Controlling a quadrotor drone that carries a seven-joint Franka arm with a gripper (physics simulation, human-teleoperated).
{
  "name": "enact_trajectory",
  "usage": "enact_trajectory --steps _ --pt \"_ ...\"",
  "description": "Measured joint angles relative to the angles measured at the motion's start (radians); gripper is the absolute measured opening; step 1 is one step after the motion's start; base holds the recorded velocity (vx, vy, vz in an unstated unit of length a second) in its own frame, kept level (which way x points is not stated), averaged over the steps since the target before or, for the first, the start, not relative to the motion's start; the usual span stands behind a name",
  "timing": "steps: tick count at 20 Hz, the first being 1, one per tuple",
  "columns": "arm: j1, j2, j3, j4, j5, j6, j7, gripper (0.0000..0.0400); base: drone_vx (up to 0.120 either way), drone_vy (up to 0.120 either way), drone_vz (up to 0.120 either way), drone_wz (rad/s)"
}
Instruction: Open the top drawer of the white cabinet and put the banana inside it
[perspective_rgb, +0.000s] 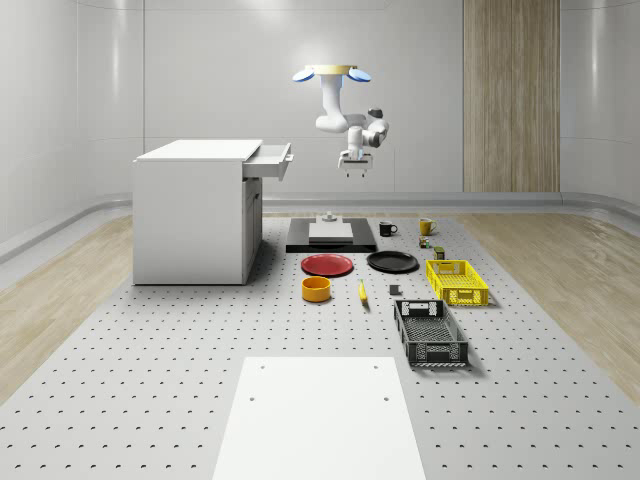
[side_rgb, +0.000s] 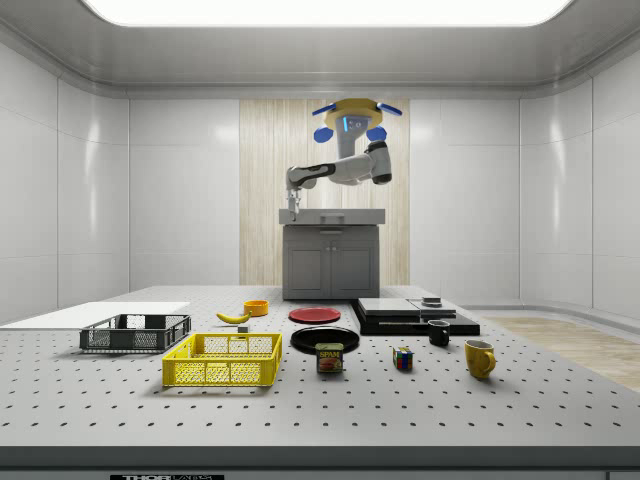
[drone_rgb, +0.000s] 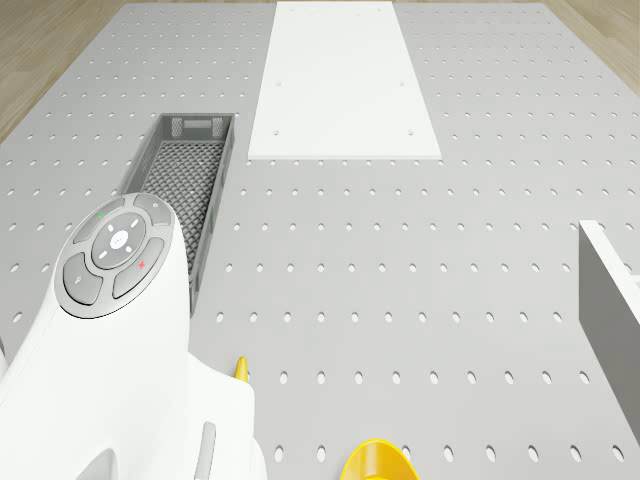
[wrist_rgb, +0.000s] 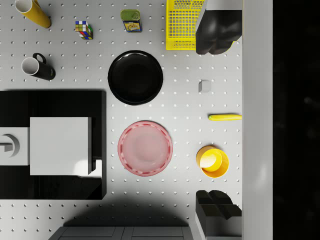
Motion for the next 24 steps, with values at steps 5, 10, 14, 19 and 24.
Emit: enact_trajectory --steps 5,10,14,19,24 --pt "0.000 0.001 0.000 0.000 0.001 -0.001 0.000 0.0400 0.120 0.000 -0.120 0.000" --pt "-0.001 0.002 0.000 0.000 0.001 -0.002 0.000 0.0400 0.120 0.000 -0.120 0.000" --pt "-0.001 0.003 0.000 0.000 0.001 -0.003 0.000 0.0400 0.120 0.000 -0.080 0.000" --pt "-0.001 0.004 0.000 0.000 0.002 -0.004 0.001 0.0400 0.120 0.000 0.000 0.000" --pt "-0.001 0.004 0.000 0.000 0.002 -0.004 0.001 0.0400 0.120 0.000 0.000 0.000"
